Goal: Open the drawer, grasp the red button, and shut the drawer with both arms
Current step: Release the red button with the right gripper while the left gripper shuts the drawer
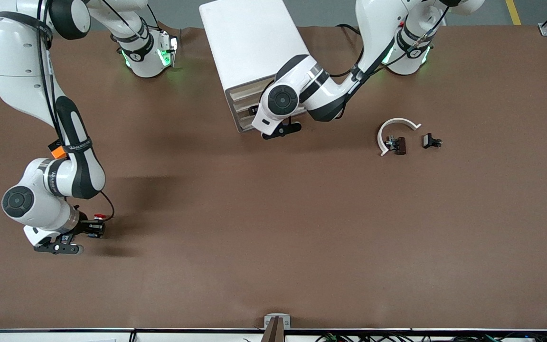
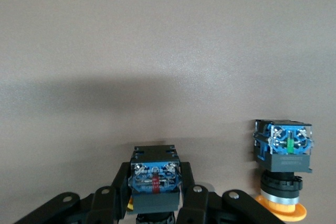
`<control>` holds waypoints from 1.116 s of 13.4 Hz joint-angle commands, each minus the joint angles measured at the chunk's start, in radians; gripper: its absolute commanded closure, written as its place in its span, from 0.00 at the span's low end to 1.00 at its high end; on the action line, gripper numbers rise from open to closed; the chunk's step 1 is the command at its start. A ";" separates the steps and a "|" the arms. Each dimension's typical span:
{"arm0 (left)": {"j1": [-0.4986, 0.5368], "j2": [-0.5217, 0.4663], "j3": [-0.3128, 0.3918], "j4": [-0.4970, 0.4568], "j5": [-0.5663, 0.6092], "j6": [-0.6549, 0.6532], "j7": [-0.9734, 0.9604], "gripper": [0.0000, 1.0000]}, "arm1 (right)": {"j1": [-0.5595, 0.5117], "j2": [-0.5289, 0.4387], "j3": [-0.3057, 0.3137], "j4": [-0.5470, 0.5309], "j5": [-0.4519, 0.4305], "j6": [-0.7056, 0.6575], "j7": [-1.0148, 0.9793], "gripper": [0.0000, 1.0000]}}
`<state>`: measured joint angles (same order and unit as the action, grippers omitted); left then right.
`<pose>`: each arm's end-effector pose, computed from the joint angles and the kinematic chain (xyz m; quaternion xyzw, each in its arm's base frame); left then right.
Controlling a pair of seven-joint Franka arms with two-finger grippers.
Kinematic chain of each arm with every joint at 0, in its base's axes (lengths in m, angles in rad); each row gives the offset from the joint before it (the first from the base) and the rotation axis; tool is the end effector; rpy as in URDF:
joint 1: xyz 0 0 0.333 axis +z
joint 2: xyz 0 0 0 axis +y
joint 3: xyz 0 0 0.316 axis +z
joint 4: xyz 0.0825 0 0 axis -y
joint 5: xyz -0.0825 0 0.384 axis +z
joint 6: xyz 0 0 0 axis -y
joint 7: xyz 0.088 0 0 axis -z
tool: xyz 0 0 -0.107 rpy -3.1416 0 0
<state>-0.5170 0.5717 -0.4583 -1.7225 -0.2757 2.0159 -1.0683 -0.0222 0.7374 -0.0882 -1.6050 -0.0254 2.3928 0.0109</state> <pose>0.3701 -0.5272 0.2731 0.9551 0.1346 -0.2625 0.0270 0.6965 -0.0692 0.2020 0.9981 -0.0393 0.0244 0.0395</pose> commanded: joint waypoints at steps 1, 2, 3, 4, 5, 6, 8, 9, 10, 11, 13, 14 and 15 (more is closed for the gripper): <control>0.005 0.000 -0.008 -0.003 -0.025 -0.005 -0.018 0.00 | -0.022 0.022 0.019 0.036 -0.025 -0.017 -0.005 1.00; 0.005 0.002 -0.008 -0.005 -0.025 -0.005 -0.018 0.00 | -0.022 0.023 0.019 0.037 -0.027 -0.017 -0.005 1.00; 0.005 0.005 -0.008 -0.005 -0.025 -0.005 -0.019 0.00 | -0.022 0.026 0.019 0.043 -0.027 -0.017 -0.005 1.00; 0.005 0.005 -0.008 -0.005 -0.023 -0.005 -0.019 0.00 | -0.024 0.034 0.019 0.051 -0.027 -0.017 -0.003 1.00; 0.005 0.005 -0.007 -0.003 -0.022 -0.005 -0.021 0.00 | -0.024 0.039 0.019 0.057 -0.027 -0.017 -0.005 1.00; 0.005 0.004 -0.002 0.001 -0.016 -0.005 -0.021 0.00 | -0.030 0.046 0.019 0.060 -0.028 -0.017 -0.005 1.00; 0.035 -0.009 0.004 0.017 0.001 -0.005 0.001 0.00 | -0.038 0.053 0.019 0.071 -0.027 -0.018 -0.005 1.00; 0.064 -0.009 0.003 0.046 0.056 -0.005 0.020 0.00 | -0.038 0.057 0.019 0.073 -0.027 -0.018 -0.005 1.00; 0.078 -0.009 0.003 0.072 0.114 -0.005 0.045 0.00 | -0.038 0.059 0.019 0.073 -0.028 -0.017 -0.005 1.00; 0.097 -0.006 0.003 0.099 0.150 -0.005 0.068 0.00 | -0.036 0.059 0.019 0.076 -0.028 -0.017 -0.005 0.36; 0.161 -0.007 0.003 0.147 0.176 -0.005 0.141 0.00 | -0.036 0.059 0.019 0.079 -0.028 -0.015 -0.018 0.00; 0.199 -0.010 0.003 0.150 0.182 -0.003 0.204 0.00 | -0.036 0.057 0.019 0.080 -0.028 -0.015 -0.020 0.00; 0.227 -0.018 0.001 0.147 0.187 -0.003 0.276 0.00 | -0.035 0.056 0.019 0.080 -0.027 -0.017 -0.020 0.00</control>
<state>-0.3402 0.5720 -0.4502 -1.5760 -0.1091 2.0213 -0.8926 -0.0394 0.7821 -0.0875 -1.5533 -0.0269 2.3903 -0.0020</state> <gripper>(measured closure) 0.000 0.211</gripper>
